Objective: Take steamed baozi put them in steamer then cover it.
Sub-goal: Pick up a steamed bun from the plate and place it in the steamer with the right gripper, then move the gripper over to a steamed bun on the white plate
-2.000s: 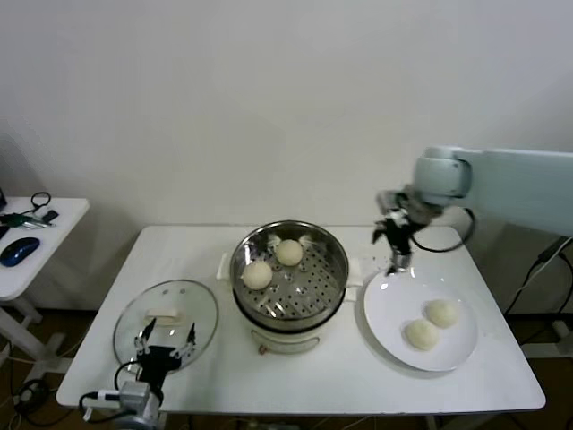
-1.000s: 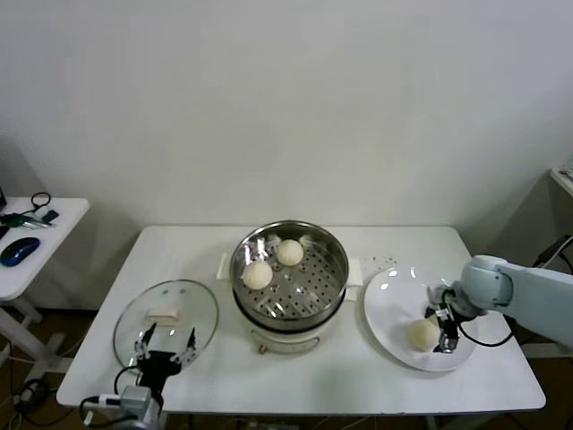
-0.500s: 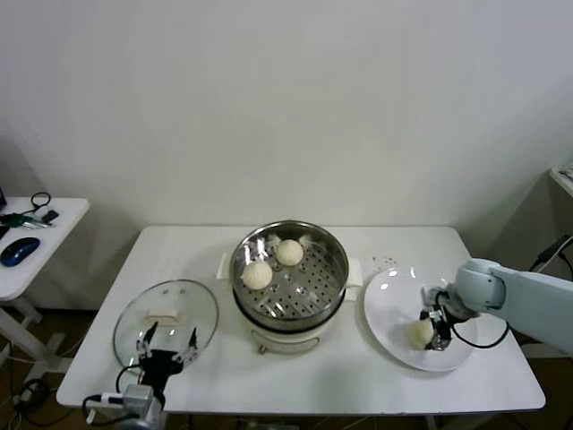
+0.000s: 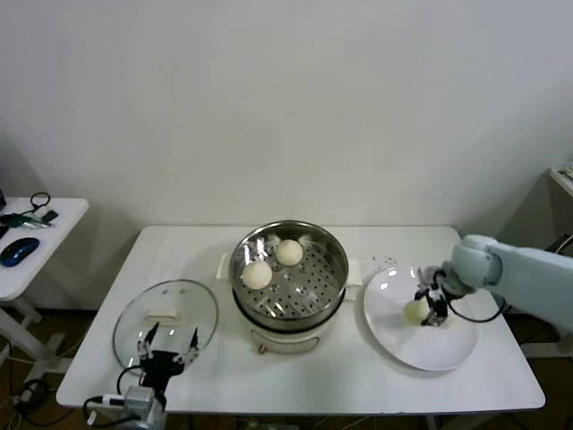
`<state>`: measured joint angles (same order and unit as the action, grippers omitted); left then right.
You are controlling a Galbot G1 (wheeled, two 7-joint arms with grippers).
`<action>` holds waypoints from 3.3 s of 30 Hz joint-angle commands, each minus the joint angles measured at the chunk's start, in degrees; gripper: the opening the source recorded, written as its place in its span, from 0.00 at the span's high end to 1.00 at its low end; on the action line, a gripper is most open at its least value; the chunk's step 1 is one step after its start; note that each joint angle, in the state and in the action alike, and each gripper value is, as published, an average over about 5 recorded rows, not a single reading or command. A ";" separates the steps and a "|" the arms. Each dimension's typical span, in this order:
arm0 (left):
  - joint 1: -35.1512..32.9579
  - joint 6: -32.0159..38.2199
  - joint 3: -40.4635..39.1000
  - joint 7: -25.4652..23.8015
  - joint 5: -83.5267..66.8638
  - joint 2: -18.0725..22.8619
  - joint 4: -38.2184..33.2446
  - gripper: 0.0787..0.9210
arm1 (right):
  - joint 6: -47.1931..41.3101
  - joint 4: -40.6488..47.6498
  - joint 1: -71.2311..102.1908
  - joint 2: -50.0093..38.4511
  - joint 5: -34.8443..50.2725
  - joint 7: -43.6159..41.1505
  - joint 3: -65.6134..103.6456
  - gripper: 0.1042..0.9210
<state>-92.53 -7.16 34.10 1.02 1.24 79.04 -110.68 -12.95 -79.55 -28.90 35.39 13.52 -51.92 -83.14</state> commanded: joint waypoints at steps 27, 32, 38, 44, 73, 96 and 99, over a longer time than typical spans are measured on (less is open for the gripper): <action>-0.98 -0.81 2.43 0.01 -0.54 -0.10 -2.58 0.12 | 34.12 -0.36 -7.56 42.14 -14.89 -0.04 -3.82 0.36; -1.12 -0.90 2.39 0.02 -0.44 0.24 -2.76 0.12 | 34.39 0.69 -6.30 41.97 -15.27 -0.32 -4.55 0.35; -1.14 -1.00 2.50 0.04 -0.40 0.30 -2.87 0.12 | 34.45 0.38 -6.62 41.83 -13.67 -1.24 -4.62 0.34; -1.50 -0.77 2.51 0.11 -0.40 0.35 -2.91 0.12 | 34.48 0.38 -7.27 41.61 -12.85 -3.02 -5.05 0.34; -1.48 -0.73 2.72 0.20 -0.49 0.09 -3.11 0.12 | 21.84 10.36 -27.40 19.60 17.36 -15.44 -12.33 0.12; -0.22 -0.91 2.69 0.07 -0.15 -0.45 -1.84 0.12 | 3.77 12.32 5.49 -1.71 -0.75 -6.49 -1.77 0.12; -0.42 -0.89 2.69 0.09 -0.18 -0.39 -1.84 0.12 | 3.29 13.59 8.07 -0.42 -2.03 -6.13 0.14 0.12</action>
<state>-92.88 -8.09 36.80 1.10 0.90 78.54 -112.57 -4.61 -68.38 -33.80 38.32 16.32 -59.78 -90.70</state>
